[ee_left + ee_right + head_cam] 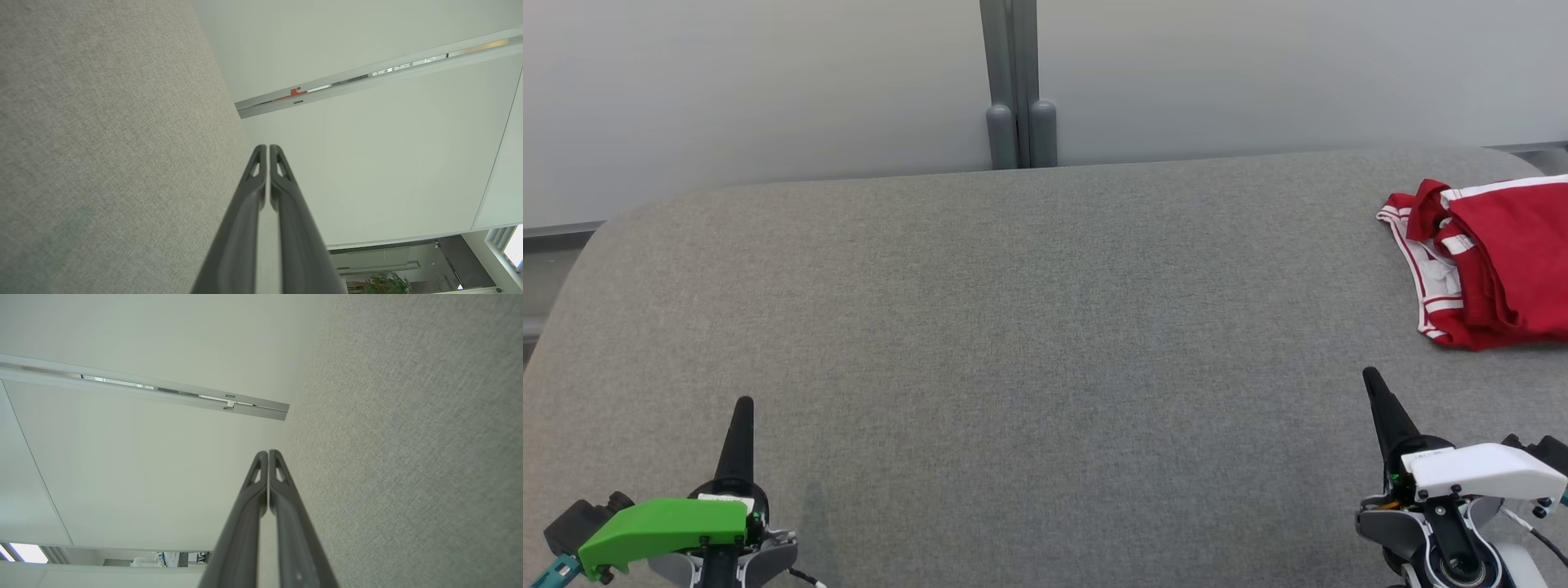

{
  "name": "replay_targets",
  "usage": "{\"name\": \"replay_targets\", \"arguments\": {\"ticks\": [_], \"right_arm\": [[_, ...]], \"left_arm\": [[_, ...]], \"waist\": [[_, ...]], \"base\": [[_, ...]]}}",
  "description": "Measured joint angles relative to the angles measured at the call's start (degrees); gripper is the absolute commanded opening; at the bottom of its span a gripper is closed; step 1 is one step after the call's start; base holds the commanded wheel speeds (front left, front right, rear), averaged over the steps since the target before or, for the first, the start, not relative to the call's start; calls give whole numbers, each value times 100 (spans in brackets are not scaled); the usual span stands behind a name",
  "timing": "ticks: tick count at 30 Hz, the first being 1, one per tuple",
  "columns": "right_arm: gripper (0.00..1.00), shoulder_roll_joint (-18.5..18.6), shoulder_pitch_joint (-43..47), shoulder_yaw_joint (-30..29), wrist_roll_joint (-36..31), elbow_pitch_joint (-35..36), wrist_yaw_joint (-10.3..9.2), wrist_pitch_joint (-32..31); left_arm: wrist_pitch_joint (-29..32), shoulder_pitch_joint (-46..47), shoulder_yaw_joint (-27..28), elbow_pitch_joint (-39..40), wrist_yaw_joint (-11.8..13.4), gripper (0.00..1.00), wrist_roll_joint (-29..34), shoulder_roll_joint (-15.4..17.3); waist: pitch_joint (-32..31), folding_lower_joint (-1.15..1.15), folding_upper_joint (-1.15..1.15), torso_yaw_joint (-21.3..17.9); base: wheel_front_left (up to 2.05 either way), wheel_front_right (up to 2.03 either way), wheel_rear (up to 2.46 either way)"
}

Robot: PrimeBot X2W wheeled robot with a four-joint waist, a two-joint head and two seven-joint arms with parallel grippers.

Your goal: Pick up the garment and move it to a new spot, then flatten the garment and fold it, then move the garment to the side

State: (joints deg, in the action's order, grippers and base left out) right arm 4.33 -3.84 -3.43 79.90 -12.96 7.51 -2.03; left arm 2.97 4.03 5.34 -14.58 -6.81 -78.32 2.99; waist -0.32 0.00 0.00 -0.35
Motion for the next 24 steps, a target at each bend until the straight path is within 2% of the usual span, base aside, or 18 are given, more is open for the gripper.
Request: {"name": "replay_targets", "arguments": {"ticks": [24], "right_arm": [[0, -46, -143, -153, 956, -70, -3, -270]], "left_arm": [[260, 133, 80, 34, -31, 0, -1020, -7]], "waist": [[35, 0, 0, 25]], "base": [[0, 0, 0]]}}
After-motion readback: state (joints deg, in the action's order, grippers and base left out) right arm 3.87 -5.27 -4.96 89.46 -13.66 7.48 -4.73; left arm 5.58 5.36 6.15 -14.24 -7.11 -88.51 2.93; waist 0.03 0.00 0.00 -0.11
